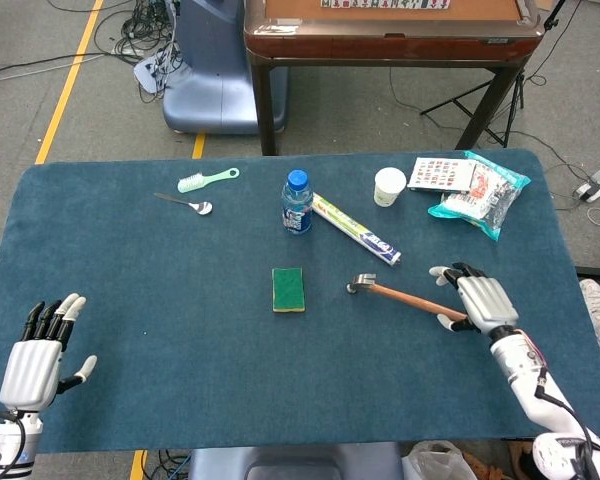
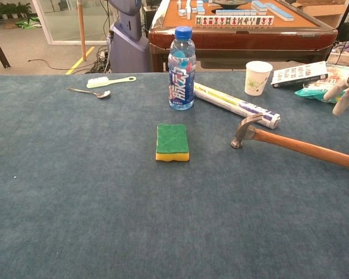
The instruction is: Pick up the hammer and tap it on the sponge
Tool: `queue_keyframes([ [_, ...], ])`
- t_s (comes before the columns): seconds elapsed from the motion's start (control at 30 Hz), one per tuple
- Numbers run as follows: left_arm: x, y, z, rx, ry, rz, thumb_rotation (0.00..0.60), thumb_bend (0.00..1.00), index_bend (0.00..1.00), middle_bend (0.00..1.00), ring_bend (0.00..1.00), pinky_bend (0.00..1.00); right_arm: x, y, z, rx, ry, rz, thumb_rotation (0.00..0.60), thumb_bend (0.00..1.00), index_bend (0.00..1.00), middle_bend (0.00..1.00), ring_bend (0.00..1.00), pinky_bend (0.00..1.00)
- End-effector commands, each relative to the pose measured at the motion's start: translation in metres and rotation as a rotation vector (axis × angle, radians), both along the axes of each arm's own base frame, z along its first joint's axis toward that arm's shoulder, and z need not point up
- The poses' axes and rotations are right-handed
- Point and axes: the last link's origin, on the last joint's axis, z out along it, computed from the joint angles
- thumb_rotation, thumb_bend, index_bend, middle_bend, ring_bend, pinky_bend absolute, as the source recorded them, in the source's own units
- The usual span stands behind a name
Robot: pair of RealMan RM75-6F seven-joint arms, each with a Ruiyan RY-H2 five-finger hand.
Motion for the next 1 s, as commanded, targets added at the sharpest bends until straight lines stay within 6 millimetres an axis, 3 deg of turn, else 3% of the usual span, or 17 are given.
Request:
queue_keyframes([
  [0.03, 0.000, 0.000, 0.000, 0.000, 0.000, -0.001, 0.600, 0.23, 0.07, 0.09, 0.07, 0.00, 0.004, -0.011, -0.013, 0.024, -0.006, -0.015, 0.600, 0.27, 0.23, 0.27, 0.10, 0.19],
  [0.23, 0.001, -0.001, 0.000, 0.000, 0.000, -0.004, 0.600, 0.23, 0.07, 0.09, 0.07, 0.00, 0.008, -0.023, -0.029, 0.067, -0.002, -0.039, 0.600, 0.27, 0.23, 0.22, 0.10, 0.19],
  [0.53, 0.002, 0.000, -0.001, -0.007, 0.004, -0.009, 0.600, 0.23, 0.07, 0.09, 0.07, 0.00, 0.015, -0.037, -0.052, 0.112, -0.008, -0.068, 0.600, 0.27, 0.23, 0.22, 0.10, 0.19],
  [0.77, 0.003, 0.001, -0.001, -0.008, 0.003, -0.010, 0.600, 0.23, 0.07, 0.09, 0.07, 0.00, 0.019, -0.043, -0.069, 0.138, -0.024, -0.092, 0.600, 0.27, 0.23, 0.27, 0.10, 0.19],
  [1.0, 0.002, 0.003, -0.002, -0.010, 0.002, -0.011, 0.600, 0.23, 0.07, 0.09, 0.07, 0.00, 0.020, -0.047, -0.077, 0.148, -0.031, -0.116, 0.600, 0.34, 0.24, 0.32, 0.11, 0.19],
])
